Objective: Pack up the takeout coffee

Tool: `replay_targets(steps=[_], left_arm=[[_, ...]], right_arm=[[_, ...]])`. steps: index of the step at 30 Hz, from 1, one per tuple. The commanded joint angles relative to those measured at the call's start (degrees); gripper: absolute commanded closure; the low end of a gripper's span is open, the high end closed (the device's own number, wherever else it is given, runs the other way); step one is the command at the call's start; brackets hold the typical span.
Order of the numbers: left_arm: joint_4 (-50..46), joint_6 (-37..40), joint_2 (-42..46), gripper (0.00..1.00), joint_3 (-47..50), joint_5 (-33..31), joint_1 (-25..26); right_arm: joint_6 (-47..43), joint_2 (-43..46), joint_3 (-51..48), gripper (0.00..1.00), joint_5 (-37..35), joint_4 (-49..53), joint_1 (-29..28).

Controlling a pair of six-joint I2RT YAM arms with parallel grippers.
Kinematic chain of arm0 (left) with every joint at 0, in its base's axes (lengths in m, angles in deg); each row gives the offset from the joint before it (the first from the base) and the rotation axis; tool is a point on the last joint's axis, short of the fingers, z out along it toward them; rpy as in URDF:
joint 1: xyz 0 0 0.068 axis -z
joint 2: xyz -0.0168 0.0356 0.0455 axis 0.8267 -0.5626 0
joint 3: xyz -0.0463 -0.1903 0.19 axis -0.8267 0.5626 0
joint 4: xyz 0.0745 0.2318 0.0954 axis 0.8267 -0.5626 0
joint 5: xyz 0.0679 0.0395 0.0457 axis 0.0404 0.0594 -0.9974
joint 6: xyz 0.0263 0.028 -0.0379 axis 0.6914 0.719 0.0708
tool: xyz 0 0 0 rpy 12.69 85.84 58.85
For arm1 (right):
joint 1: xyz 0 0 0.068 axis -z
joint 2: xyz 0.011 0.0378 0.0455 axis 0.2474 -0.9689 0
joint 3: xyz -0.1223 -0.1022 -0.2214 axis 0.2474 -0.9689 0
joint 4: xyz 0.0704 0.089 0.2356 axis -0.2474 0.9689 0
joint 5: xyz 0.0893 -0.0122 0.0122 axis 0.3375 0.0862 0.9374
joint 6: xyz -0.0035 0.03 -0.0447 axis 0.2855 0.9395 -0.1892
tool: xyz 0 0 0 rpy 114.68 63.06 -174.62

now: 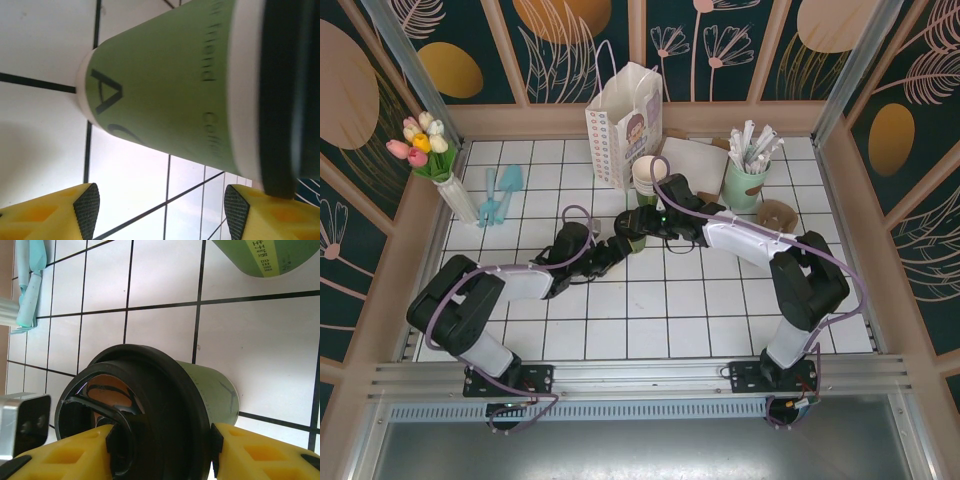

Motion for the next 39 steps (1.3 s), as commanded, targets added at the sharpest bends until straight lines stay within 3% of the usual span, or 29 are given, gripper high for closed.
replay_targets(steps=[1, 4, 10, 14, 16, 20, 26, 32, 39], left_arm=[[1.9, 0.9, 0.7, 0.32, 1.1, -0.3, 0.2], [-1.4, 5.3, 5.4, 0.28, 1.7, 0.9, 0.2], [-21.2, 16.6, 13.7, 0.22, -2.1, -2.5, -2.3], [-21.8, 19.1, 18.0, 0.20, -3.6, 5.0, -8.6], [-25.8, 21.8, 18.6, 0.20, -7.0, 5.7, -10.5], [-38.5, 28.9, 13.5, 0.25, -17.2, 4.7, -11.9], [-45.5, 33.6, 2.6, 0.38, -27.5, 4.5, -12.4], [-46.3, 34.3, -3.8, 0.48, -32.7, 5.1, -12.9], [-42.0, 32.2, -6.8, 0.58, -31.9, 10.3, -13.6]], right_arm=[[0.1, -3.2, -2.7, 0.49, -1.0, 7.5, -1.4], [-0.6, -3.1, -2.7, 0.49, -1.1, 7.3, -1.4], [-9.7, -2.9, -1.8, 0.50, -1.1, 7.8, -1.4], [-18.4, -3.1, -0.7, 0.52, 1.2, 10.2, -0.6], [-22.4, -3.3, 0.0, 0.53, 2.8, 11.2, -0.1], [-28.4, -4.3, 2.5, 0.54, 5.3, 14.6, 0.7], [-30.1, -6.6, 5.4, 0.54, 5.8, 16.3, 1.5], [-29.2, -7.6, 6.9, 0.54, 5.6, 16.6, 2.4], [-28.5, -8.2, 7.4, 0.54, 5.5, 17.0, 2.8]])
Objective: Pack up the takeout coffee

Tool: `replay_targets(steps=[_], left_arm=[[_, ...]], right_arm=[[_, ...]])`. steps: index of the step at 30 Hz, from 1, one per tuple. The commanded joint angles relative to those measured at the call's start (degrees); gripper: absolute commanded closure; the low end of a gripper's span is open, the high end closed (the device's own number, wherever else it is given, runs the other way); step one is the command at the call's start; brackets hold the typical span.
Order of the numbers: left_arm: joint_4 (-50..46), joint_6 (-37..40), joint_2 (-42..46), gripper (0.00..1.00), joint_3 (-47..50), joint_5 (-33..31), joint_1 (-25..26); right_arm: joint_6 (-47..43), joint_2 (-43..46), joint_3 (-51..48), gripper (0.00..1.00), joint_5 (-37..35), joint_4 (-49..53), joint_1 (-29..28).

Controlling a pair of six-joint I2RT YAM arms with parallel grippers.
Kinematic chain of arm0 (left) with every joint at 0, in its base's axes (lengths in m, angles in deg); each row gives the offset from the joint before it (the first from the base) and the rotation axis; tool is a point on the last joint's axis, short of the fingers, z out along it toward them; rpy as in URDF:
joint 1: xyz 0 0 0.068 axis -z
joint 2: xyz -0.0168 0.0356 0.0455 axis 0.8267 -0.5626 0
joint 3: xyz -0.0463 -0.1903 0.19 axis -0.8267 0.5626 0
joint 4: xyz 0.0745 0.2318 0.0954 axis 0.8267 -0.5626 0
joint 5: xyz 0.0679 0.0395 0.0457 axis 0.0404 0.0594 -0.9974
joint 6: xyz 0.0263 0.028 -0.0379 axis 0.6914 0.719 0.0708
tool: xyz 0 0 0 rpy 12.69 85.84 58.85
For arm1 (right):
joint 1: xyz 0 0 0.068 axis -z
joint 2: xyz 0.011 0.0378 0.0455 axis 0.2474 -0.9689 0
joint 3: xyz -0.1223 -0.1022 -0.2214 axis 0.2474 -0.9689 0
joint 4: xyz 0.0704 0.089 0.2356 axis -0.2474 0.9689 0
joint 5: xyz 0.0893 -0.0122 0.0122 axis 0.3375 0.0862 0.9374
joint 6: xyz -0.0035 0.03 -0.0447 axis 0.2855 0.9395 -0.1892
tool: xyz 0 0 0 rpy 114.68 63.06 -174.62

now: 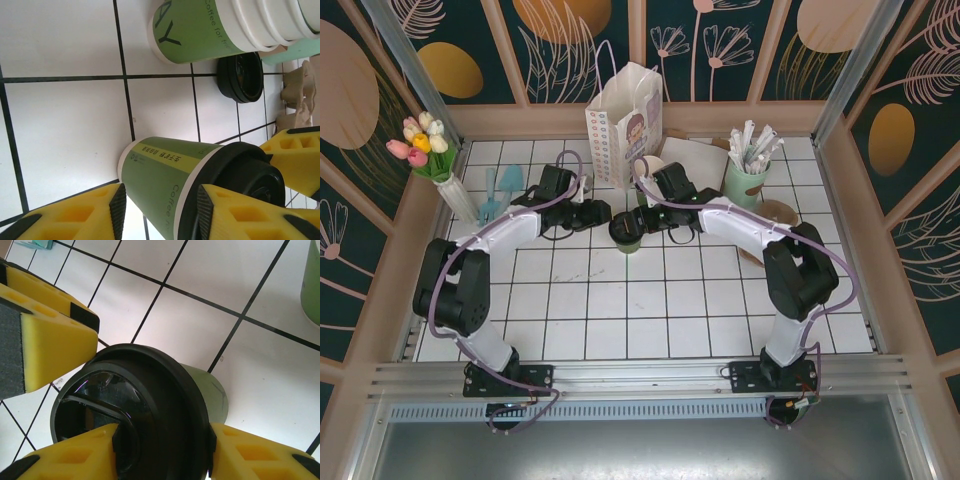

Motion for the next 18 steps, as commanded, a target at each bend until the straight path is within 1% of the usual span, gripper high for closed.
replay_targets(steps=[1, 5, 7, 12, 14, 18], left_arm=[[1.3, 0.0, -1.3, 0.58, -0.3, 4.0, -0.3], [3.1, 0.3, -3.7, 0.60, 1.3, 8.4, -0.3], [3.1, 0.7, -4.2, 0.60, 1.8, 8.7, -0.3], [0.7, 2.3, -4.8, 0.58, 0.4, 6.3, -0.4], [-1.3, 3.1, -5.0, 0.57, -1.0, 4.5, -0.4], [-3.7, 4.7, -6.0, 0.57, -2.2, 2.7, -0.4]], right_arm=[[-1.4, -3.5, -1.2, 0.54, -3.3, 8.5, 0.6], [-0.1, -4.5, -0.3, 0.54, -3.6, 8.8, 0.6], [1.0, -5.1, 0.3, 0.54, -4.0, 9.2, 0.7], [4.6, -6.2, 1.2, 0.53, -3.7, 9.1, 0.6], [5.8, -6.2, 1.2, 0.53, -3.4, 8.9, 0.5], [7.2, -6.0, 1.1, 0.52, -3.3, 8.5, 0.6]])
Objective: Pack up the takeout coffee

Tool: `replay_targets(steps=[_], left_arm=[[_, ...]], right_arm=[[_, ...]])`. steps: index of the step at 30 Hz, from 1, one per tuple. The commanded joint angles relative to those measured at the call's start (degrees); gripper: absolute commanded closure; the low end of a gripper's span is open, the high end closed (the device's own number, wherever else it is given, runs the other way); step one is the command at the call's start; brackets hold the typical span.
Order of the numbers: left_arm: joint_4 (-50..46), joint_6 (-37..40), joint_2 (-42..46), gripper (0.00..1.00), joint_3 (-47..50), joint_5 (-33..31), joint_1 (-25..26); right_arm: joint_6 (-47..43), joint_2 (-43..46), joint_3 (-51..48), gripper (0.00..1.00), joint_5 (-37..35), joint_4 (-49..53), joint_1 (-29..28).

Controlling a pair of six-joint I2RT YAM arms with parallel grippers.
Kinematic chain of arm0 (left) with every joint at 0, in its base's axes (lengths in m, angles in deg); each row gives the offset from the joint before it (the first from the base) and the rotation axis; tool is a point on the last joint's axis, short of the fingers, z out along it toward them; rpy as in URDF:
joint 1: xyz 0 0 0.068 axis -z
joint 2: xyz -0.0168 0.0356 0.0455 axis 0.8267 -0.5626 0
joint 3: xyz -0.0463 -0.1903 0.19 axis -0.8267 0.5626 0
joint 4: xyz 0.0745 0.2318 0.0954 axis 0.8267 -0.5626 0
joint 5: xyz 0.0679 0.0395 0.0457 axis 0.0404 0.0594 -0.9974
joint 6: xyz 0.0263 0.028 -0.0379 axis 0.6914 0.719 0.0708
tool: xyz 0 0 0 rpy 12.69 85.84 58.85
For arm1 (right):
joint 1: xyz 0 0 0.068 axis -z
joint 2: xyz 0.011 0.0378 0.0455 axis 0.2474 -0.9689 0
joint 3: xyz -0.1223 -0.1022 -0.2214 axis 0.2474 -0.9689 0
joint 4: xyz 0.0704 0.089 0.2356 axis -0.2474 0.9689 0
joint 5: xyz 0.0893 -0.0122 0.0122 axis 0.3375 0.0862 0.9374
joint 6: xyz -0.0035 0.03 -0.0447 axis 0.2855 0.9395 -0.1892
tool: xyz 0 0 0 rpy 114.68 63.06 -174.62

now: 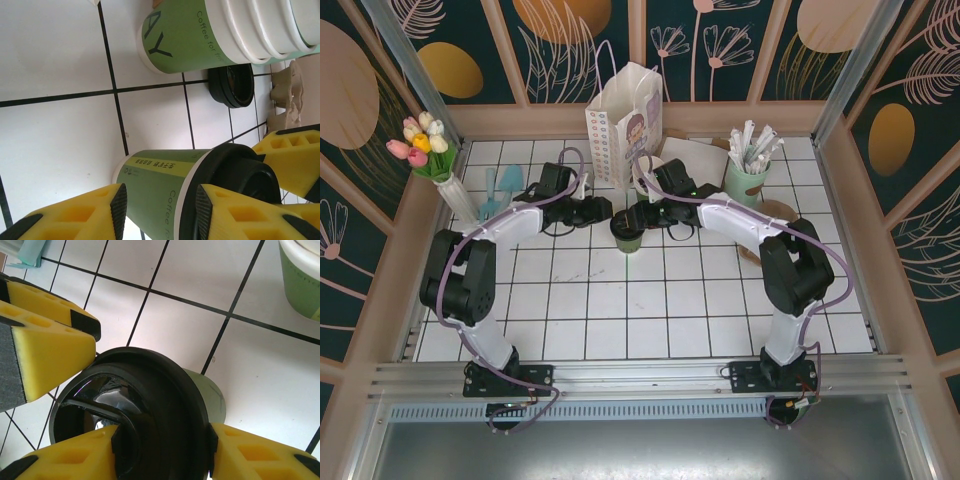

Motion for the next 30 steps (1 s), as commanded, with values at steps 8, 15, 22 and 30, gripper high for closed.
replay_targets(steps=[8, 15, 22, 30], left_arm=[[-6.8, 2.3, 0.8, 0.51, -2.0, -2.4, 0.3], [-6.8, -0.2, 7.8, 0.33, -2.8, -12.4, 0.1], [-2.6, -5.7, 14.1, 0.02, 5.5, -27.5, 0.0], [-5.4, -13.2, 11.3, 0.02, 9.0, -38.6, -0.5]], right_arm=[[2.8, -2.8, 0.5, 0.48, -3.3, 6.3, -0.2], [3.8, -0.9, 0.2, 0.44, -4.2, 5.4, -0.2], [5.7, 1.3, 0.4, 0.38, -7.8, 4.3, -0.2], [6.4, 6.8, -3.2, 0.16, -9.9, -0.1, -0.9]])
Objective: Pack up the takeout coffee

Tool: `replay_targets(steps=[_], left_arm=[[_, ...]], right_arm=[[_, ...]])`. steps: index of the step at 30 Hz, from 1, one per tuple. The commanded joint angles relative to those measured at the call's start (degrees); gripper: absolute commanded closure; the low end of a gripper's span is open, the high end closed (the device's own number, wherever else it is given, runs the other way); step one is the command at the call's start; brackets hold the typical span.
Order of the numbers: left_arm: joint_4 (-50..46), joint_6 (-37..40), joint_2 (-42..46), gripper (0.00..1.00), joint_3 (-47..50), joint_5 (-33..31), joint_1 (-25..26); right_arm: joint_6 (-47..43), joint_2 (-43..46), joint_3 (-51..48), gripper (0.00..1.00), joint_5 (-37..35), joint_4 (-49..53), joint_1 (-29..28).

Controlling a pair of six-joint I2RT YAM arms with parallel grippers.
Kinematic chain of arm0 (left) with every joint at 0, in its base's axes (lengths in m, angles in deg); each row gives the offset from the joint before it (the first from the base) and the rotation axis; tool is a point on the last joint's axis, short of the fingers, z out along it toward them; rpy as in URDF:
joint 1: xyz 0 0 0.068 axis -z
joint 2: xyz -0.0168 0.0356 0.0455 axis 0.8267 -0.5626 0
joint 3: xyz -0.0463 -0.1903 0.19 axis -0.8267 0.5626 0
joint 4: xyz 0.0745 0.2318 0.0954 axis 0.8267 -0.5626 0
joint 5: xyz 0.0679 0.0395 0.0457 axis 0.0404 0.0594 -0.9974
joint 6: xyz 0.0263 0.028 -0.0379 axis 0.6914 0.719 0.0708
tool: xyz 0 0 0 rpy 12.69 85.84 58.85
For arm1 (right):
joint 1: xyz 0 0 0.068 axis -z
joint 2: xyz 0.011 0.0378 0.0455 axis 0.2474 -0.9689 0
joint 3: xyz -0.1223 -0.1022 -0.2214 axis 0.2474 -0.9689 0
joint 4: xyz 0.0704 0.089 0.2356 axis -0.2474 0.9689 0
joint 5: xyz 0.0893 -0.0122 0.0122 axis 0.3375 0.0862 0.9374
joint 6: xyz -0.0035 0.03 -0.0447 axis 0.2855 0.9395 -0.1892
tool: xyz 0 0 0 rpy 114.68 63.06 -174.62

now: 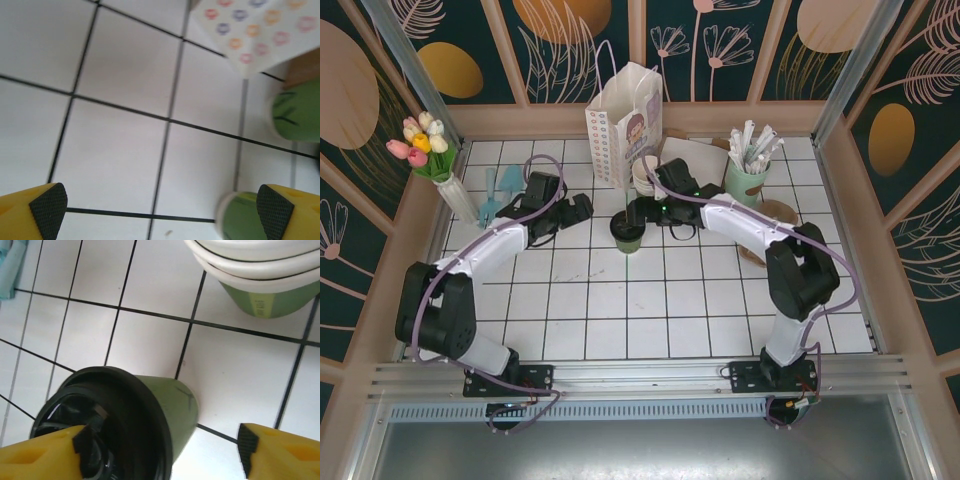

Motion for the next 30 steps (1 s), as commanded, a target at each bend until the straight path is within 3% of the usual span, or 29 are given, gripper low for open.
replay_targets(steps=[1, 2, 3, 13, 30], left_arm=[[-0.4, -4.8, -1.9, 0.02, 1.6, -4.5, -0.4], [0.3, -5.3, -2.5, 0.02, 2.6, -2.9, -0.4], [0.9, -5.7, -3.2, 0.01, 2.8, -1.5, -0.4], [6.0, -9.9, -6.5, 0.02, 4.9, 6.8, -0.2], [9.7, -12.1, -8.3, 0.01, 5.9, 11.3, 2.6]], right_arm=[[0.3, 3.7, -2.6, 0.12, -2.1, -1.6, -0.9], [0.3, 4.0, -3.3, 0.02, -2.2, -2.1, -1.3], [0.2, 4.1, -3.7, 0.01, -2.2, -2.5, -1.8], [-3.1, 2.6, -3.2, 0.01, -11.4, -4.5, -7.7], [-4.7, -0.2, -0.6, 0.01, -8.6, -4.9, -8.7]])
